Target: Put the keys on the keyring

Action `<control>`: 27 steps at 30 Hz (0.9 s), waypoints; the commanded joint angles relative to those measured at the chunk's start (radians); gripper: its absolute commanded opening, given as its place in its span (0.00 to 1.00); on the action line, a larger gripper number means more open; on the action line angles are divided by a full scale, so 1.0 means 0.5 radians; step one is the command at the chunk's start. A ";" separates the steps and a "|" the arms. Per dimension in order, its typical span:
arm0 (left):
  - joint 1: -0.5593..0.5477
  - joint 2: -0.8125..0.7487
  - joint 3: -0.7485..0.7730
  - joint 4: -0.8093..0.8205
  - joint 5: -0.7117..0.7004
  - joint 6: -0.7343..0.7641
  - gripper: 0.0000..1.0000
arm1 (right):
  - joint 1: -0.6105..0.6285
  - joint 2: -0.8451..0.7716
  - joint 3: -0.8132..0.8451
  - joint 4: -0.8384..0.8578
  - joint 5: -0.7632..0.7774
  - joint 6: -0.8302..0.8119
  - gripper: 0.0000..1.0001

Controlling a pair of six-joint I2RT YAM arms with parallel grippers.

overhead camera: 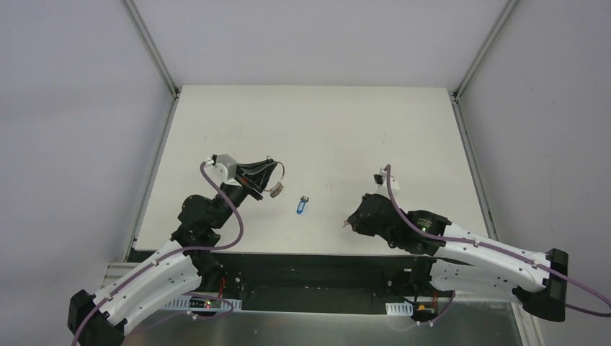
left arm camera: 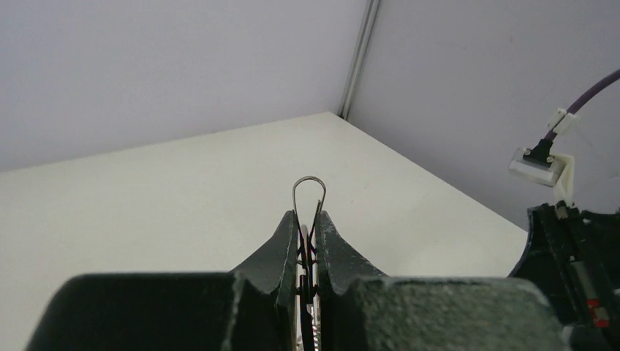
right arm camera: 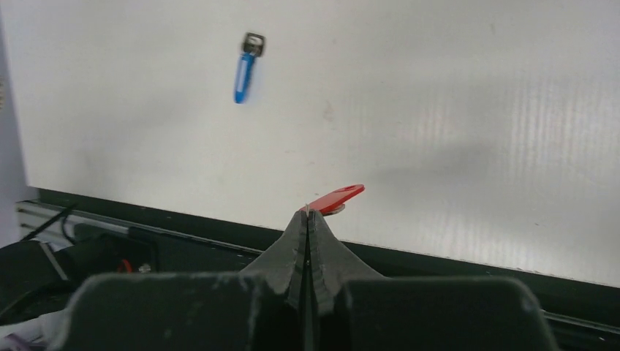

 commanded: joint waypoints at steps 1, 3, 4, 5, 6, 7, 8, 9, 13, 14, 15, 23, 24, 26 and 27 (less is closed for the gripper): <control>-0.016 -0.017 0.175 -0.301 -0.078 -0.300 0.00 | -0.005 0.036 -0.088 -0.160 0.095 0.016 0.00; -0.015 -0.037 0.222 -0.441 -0.079 -0.343 0.00 | -0.009 0.068 -0.131 -0.147 0.088 0.030 0.00; -0.016 -0.045 0.239 -0.502 -0.083 -0.364 0.00 | -0.014 0.094 -0.149 -0.134 0.072 0.031 0.00; -0.016 -0.058 0.261 -0.562 -0.093 -0.394 0.00 | -0.021 0.127 -0.166 -0.121 0.045 0.038 0.00; -0.014 -0.066 0.271 -0.616 -0.094 -0.416 0.00 | -0.023 0.165 -0.180 -0.111 0.026 0.043 0.00; -0.016 -0.071 0.288 -0.659 -0.083 -0.432 0.00 | -0.025 0.209 -0.189 -0.102 0.003 0.052 0.00; -0.016 -0.080 0.304 -0.710 -0.070 -0.449 0.00 | -0.026 0.245 -0.193 -0.096 -0.019 0.058 0.01; -0.016 -0.082 0.320 -0.757 -0.063 -0.464 0.00 | -0.026 0.274 -0.198 -0.087 -0.033 0.065 0.01; -0.016 -0.087 0.378 -0.923 -0.039 -0.508 0.00 | -0.027 0.326 -0.229 -0.030 -0.050 0.069 0.08; -0.015 -0.084 0.389 -0.967 -0.029 -0.519 0.00 | -0.030 0.327 -0.228 -0.029 -0.046 0.068 0.12; -0.015 -0.082 0.400 -1.002 -0.017 -0.532 0.00 | -0.032 0.325 -0.226 -0.031 -0.040 0.068 0.18; -0.016 -0.056 0.518 -1.218 0.213 -0.600 0.00 | -0.045 0.267 -0.051 -0.120 0.002 -0.050 0.43; -0.016 -0.048 0.535 -1.232 0.258 -0.607 0.00 | -0.046 0.262 0.007 -0.132 -0.004 -0.109 0.43; -0.015 -0.031 0.574 -1.265 0.360 -0.615 0.00 | -0.045 0.267 0.131 -0.165 -0.024 -0.216 0.44; -0.016 -0.022 0.592 -1.284 0.415 -0.615 0.00 | -0.048 0.274 0.198 -0.174 -0.050 -0.271 0.44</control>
